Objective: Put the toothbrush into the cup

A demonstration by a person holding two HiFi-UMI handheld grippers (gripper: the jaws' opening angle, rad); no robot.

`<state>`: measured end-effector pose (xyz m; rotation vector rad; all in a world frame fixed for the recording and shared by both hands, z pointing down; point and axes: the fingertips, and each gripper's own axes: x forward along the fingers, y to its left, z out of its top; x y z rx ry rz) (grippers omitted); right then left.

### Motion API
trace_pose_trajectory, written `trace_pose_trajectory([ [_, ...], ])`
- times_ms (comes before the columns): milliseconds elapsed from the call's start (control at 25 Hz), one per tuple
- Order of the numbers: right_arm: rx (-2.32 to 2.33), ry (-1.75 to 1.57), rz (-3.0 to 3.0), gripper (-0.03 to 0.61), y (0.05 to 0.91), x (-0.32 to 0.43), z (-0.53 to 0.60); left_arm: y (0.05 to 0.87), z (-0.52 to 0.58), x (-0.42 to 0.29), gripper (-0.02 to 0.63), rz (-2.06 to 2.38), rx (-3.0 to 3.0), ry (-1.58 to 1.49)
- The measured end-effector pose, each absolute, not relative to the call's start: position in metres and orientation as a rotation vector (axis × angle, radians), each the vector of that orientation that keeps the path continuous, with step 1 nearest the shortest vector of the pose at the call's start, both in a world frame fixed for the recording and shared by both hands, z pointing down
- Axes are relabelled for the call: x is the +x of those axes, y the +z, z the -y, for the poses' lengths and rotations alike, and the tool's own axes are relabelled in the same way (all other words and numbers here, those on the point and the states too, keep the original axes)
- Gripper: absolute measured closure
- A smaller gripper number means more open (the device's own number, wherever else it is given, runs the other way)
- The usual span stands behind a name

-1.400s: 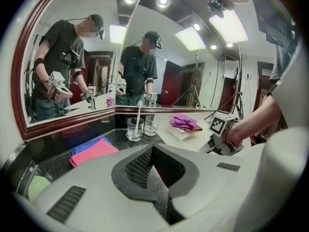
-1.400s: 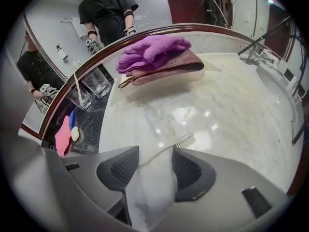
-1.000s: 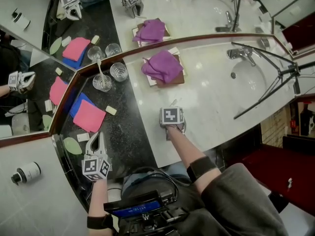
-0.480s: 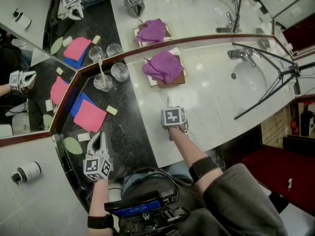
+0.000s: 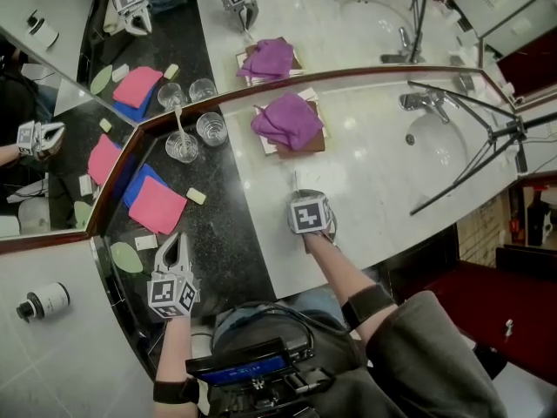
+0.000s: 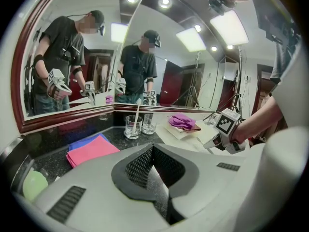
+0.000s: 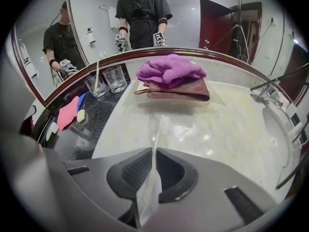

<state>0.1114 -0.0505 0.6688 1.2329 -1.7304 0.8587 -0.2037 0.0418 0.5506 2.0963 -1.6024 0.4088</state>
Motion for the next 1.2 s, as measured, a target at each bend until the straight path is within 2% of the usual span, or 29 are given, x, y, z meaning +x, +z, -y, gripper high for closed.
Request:
trace_pose_trajectory([
  [680,1.19,0.443,2.277,0.529,0.556,0.087,0.05,0.54,-0.049,-0.188,0.614,1.624,2.123,0.353],
  [1200,1.063,0.25,2.591,0.531,0.484,0.005,0.106,0.53,-0.03,-0.188,0.614,1.666,2.153,0.348],
])
